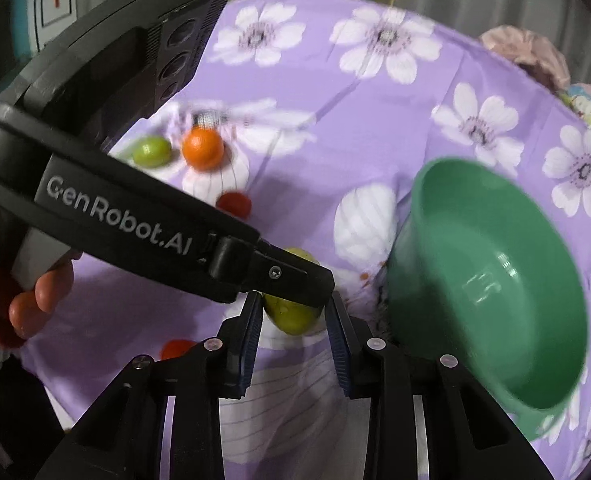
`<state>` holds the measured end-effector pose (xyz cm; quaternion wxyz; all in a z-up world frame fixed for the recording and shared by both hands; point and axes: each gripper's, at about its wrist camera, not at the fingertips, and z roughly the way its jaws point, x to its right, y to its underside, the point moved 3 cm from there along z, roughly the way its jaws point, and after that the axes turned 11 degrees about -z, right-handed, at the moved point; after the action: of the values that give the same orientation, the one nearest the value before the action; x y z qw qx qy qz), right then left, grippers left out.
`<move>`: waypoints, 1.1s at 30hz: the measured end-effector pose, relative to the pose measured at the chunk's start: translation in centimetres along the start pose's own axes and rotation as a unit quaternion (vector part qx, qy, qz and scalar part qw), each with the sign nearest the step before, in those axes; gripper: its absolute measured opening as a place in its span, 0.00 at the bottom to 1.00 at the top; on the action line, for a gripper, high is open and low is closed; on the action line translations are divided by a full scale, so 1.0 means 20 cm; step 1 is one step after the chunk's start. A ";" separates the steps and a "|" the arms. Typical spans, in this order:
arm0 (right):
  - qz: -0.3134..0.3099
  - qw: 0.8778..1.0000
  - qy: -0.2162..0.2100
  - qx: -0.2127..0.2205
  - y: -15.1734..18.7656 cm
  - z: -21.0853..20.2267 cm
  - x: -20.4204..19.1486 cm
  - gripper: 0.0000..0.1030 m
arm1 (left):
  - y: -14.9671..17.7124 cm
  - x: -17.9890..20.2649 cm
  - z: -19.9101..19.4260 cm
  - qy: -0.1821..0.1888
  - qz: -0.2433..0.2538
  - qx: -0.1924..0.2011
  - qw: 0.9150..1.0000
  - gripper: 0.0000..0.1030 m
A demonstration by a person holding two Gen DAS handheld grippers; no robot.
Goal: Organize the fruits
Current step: 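Carry the lime over the green bowl and open the right tool, then move the right tool back to the small orange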
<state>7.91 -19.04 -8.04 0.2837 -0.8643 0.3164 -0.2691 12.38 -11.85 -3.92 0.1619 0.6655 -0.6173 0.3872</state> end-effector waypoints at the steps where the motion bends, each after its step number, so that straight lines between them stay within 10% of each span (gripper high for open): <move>1: 0.001 1.000 0.007 0.011 -0.02 -0.04 0.01 0.33 | -0.02 0.05 -0.02 0.001 0.010 0.010 1.000 0.37; 12: 0.056 0.992 0.086 0.073 0.02 -0.25 0.30 0.33 | -0.19 0.41 0.11 0.031 0.069 0.025 0.997 0.37; 20: 0.124 0.988 0.073 0.054 0.15 -0.14 0.43 0.33 | -0.21 0.35 0.23 0.026 0.012 -0.001 1.000 0.44; 33: 0.198 0.967 0.014 0.160 0.23 -0.31 0.41 0.36 | -0.02 -0.19 -0.45 -0.042 -0.031 0.165 0.985 0.68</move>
<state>7.53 -29.68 -4.43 0.4613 -0.7242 0.4380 -0.2665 10.27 -2.87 -0.78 0.0357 0.7175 -0.5304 0.4502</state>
